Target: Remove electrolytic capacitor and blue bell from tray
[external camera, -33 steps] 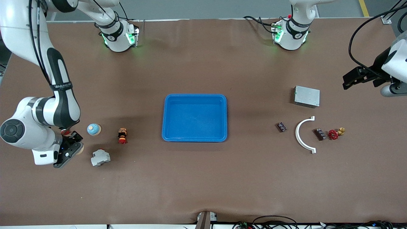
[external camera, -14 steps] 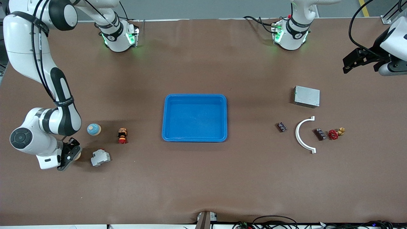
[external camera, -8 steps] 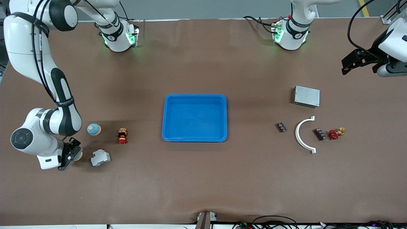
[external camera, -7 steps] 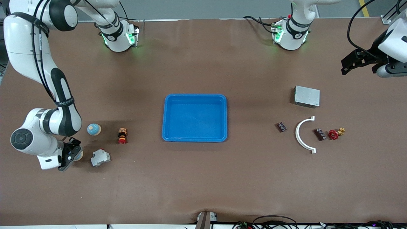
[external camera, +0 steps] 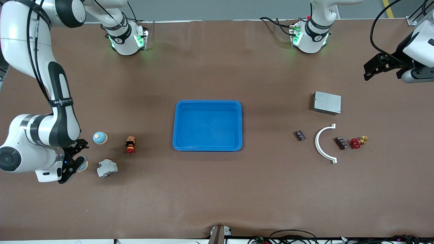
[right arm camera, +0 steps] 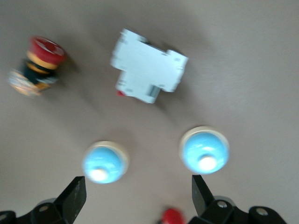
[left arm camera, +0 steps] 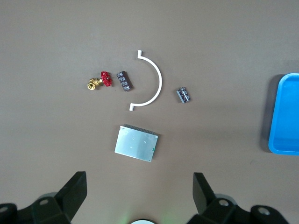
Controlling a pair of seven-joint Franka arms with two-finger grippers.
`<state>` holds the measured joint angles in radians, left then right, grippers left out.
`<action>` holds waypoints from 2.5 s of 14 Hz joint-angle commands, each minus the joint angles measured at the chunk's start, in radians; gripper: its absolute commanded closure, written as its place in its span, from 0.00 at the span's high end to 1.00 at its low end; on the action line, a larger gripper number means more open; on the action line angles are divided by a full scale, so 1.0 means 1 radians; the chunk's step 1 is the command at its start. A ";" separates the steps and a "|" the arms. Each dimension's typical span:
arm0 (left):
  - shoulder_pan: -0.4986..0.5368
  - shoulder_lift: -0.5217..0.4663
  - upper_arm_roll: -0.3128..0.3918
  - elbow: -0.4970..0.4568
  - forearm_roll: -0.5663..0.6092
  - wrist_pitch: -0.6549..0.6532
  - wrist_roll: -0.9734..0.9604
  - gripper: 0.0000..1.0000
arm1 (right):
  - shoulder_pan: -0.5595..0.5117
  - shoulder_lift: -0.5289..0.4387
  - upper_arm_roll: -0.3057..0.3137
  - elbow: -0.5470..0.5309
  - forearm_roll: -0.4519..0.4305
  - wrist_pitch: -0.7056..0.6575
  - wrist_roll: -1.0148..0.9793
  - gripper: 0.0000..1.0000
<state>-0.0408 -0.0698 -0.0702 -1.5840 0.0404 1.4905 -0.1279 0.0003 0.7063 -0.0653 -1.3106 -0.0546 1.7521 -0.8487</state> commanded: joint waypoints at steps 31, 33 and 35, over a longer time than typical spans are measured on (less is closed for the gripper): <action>0.058 -0.002 -0.046 -0.013 -0.031 0.017 0.054 1.00 | 0.146 -0.751 -0.013 -0.274 -0.004 -0.370 0.841 1.00; 0.053 -0.005 -0.052 -0.019 -0.031 0.019 0.047 1.00 | 0.087 -0.748 -0.013 -0.225 0.031 -0.367 0.836 1.00; 0.055 -0.019 -0.077 -0.020 -0.031 0.011 0.042 1.00 | 0.044 -0.748 -0.013 -0.216 0.068 -0.364 0.830 1.00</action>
<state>0.0098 -0.0509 -0.1273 -1.5786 0.0272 1.4964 -0.0792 0.0920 -0.0673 -0.0897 -1.5726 -0.0234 1.4082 -0.0158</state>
